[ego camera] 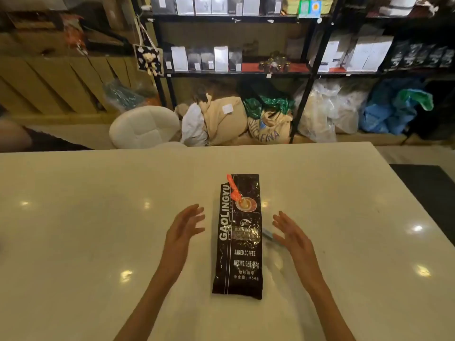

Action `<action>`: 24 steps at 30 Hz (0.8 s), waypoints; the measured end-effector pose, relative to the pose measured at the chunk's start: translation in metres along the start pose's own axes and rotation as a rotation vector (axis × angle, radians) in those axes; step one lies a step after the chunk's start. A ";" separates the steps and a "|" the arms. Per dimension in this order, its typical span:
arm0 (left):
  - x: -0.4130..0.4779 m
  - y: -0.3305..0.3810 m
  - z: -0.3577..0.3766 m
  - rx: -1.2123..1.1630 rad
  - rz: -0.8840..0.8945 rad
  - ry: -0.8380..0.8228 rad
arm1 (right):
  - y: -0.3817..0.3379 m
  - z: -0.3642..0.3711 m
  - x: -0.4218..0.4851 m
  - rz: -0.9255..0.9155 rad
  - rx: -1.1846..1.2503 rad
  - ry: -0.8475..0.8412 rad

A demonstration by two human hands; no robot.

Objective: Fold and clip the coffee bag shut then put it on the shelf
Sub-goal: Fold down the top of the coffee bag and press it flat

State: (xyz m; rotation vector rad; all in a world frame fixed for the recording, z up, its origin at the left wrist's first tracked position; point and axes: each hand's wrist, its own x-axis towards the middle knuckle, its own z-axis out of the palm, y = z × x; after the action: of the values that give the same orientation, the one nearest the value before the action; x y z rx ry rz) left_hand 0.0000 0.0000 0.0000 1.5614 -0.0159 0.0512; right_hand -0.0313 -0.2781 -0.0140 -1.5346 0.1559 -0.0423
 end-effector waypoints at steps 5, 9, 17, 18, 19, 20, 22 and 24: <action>0.015 0.000 0.043 -0.002 -0.371 -0.201 | -0.002 0.041 0.015 0.130 -0.114 -0.010; 0.018 0.007 0.050 -0.221 -0.334 -0.175 | -0.012 0.053 0.014 0.087 -0.072 0.039; 0.005 0.050 0.036 -0.194 -0.075 -0.250 | -0.047 0.055 -0.007 -0.059 -0.050 0.054; 0.004 0.053 0.034 -0.177 -0.040 -0.229 | -0.050 0.054 -0.008 -0.074 -0.056 0.046; 0.002 0.054 0.034 -0.152 -0.008 -0.192 | -0.051 0.053 -0.008 -0.087 -0.060 0.029; -0.001 0.054 0.033 -0.129 0.020 -0.147 | -0.052 0.053 -0.009 -0.094 -0.060 0.012; -0.008 0.050 0.034 -0.077 0.062 -0.053 | -0.052 0.052 -0.012 -0.103 -0.056 -0.010; -0.011 0.048 0.035 -0.017 0.124 0.023 | -0.048 0.050 -0.015 -0.146 -0.065 0.018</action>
State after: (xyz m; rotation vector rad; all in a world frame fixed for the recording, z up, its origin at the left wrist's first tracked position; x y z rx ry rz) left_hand -0.0125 -0.0350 0.0475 1.5409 -0.0952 0.1666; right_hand -0.0362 -0.2281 0.0363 -1.6091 0.0592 -0.1681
